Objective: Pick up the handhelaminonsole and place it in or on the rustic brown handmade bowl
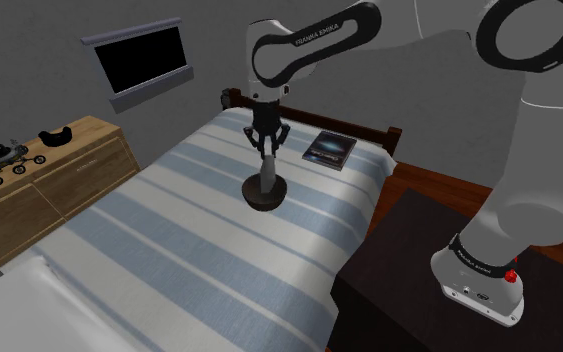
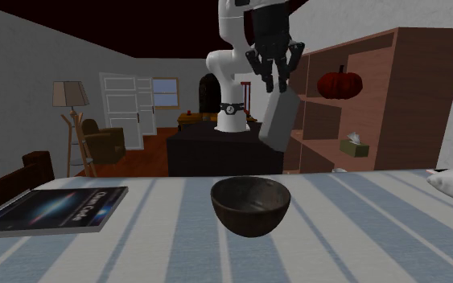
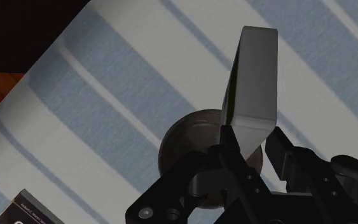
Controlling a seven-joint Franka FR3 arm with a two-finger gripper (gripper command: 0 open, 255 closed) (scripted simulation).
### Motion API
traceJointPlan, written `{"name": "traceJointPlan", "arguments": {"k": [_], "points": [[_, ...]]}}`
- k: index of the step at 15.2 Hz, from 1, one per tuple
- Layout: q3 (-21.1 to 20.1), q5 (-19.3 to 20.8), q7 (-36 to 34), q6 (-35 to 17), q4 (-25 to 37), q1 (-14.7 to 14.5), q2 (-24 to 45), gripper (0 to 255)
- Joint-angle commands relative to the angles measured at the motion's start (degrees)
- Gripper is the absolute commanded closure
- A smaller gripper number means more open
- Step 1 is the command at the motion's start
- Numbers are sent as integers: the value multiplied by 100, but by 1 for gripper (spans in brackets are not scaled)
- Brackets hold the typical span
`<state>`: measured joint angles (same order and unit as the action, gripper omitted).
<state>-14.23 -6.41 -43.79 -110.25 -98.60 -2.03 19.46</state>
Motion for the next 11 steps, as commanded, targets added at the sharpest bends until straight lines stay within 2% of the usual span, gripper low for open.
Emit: {"name": "traceJointPlan", "arguments": {"k": [1,7,8,9,11], "points": [[78,86,109,316,610,72,323,255],[267,273,430,1272,2489,261,1316,255],[294,305,478,1470,2893,283,1532,255],[341,362,558,1864,3708,307,1968,255],[346,360,576,1710,3548,314,1965,255]]}}
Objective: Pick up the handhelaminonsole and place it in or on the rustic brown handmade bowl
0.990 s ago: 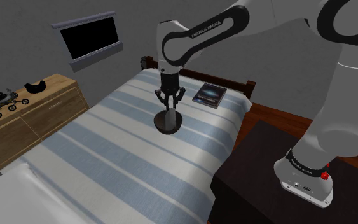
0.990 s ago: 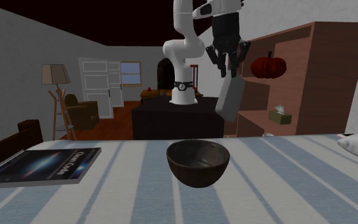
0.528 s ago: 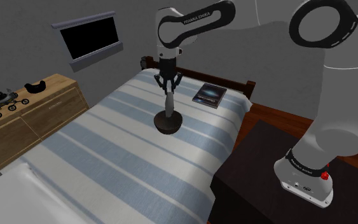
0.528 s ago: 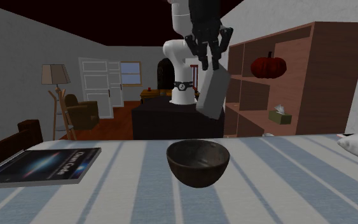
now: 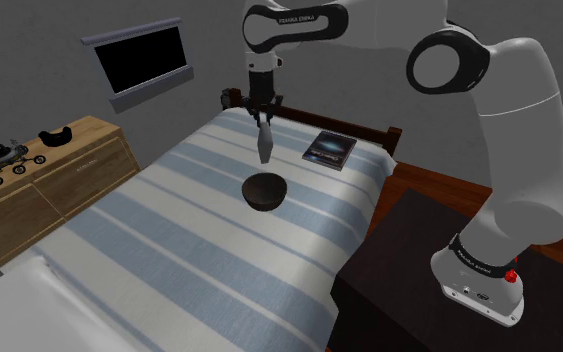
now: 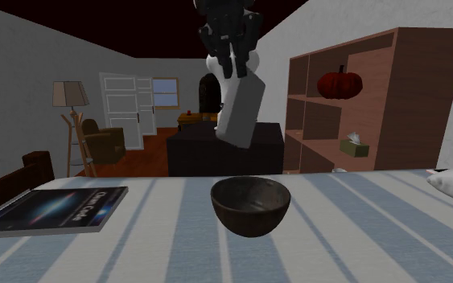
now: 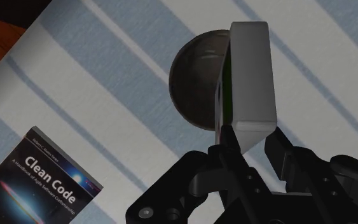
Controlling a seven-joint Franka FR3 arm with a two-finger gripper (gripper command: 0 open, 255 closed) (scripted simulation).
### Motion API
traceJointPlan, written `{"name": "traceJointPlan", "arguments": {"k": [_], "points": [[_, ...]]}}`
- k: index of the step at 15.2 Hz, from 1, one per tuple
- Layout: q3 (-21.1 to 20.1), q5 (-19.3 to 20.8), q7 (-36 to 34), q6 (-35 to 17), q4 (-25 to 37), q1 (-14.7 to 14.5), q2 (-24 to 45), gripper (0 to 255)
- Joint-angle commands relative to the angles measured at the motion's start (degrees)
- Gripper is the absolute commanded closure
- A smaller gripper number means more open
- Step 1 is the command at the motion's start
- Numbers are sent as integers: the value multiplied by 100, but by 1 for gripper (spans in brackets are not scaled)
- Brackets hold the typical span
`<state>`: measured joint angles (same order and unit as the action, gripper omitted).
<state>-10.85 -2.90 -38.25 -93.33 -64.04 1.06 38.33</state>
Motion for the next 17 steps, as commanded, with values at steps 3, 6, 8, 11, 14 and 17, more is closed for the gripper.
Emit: {"name": "traceJointPlan", "arguments": {"k": [3,6,8,11,14,17], "points": [[12,9,47,-209,-131,15,83,255],[17,10,70,-421,-319,21,109,255],[21,12,85,-558,-434,24,133,255],[26,15,106,-757,-588,27,180,255],[33,19,126,-948,-721,29,239,255],[39,25,145,-1132,-836,28,310,255]]}}
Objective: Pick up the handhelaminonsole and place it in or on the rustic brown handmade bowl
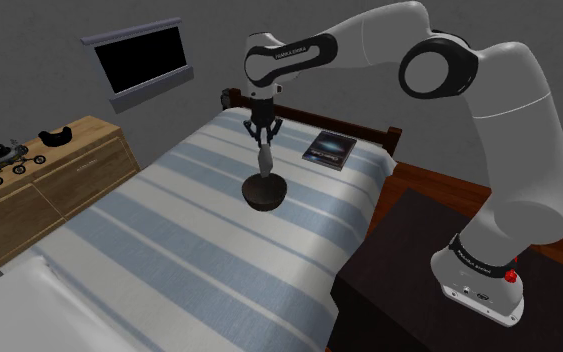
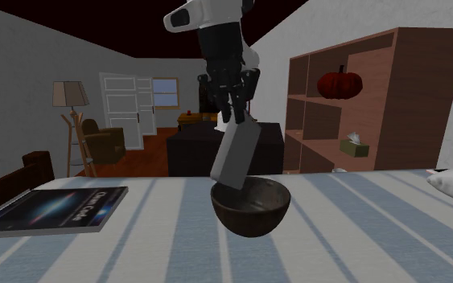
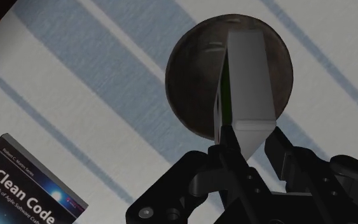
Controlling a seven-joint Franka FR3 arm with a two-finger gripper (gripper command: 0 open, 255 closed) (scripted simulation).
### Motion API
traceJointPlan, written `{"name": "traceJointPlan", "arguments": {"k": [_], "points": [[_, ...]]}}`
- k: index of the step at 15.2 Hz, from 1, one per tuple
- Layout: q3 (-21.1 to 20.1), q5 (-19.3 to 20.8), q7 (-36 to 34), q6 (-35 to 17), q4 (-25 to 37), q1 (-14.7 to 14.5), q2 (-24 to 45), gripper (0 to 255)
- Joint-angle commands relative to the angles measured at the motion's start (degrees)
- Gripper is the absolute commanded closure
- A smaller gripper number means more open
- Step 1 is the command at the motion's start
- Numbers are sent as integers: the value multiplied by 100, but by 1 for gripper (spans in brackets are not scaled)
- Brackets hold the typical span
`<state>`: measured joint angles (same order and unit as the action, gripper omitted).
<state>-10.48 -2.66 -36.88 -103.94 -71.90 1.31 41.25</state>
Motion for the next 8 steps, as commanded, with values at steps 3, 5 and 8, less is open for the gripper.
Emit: {"name": "traceJointPlan", "arguments": {"k": [3,5,8], "points": [[10,7,27,-250,-151,1,97,255],[15,11,39,-364,-207,-1,156,255],[19,15,47,-449,-241,-3,207,255]]}}
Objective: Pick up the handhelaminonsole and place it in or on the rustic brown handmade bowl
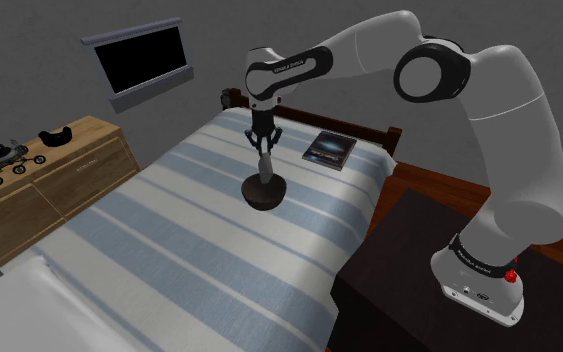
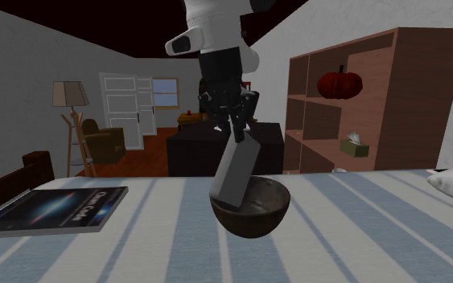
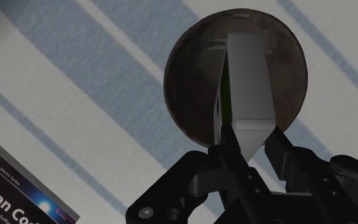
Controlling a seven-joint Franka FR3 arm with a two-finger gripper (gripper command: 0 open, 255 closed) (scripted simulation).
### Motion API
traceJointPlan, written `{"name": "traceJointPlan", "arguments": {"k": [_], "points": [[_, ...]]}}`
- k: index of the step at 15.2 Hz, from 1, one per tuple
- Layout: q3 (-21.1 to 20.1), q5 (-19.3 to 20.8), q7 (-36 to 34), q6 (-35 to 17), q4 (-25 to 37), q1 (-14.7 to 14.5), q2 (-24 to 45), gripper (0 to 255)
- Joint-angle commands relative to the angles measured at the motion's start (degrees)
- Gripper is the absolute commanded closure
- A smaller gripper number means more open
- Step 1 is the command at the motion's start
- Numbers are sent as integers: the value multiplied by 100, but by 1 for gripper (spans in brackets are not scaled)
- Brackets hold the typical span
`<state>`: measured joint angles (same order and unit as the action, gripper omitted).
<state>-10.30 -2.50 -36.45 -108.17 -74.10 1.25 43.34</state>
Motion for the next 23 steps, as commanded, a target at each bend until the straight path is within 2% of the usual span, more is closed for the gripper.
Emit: {"name": "traceJointPlan", "arguments": {"k": [1,7,8,13,17,23], "points": [[1,0,4,-26,-21,3,-1,255],[1,0,4,-25,-21,3,-1,255],[1,0,5,-26,-21,3,-1,0],[1,0,4,-25,-21,3,-1,0],[2,2,-4,666,608,30,-61,0],[2,2,-4,666,608,30,-61,0]]}}
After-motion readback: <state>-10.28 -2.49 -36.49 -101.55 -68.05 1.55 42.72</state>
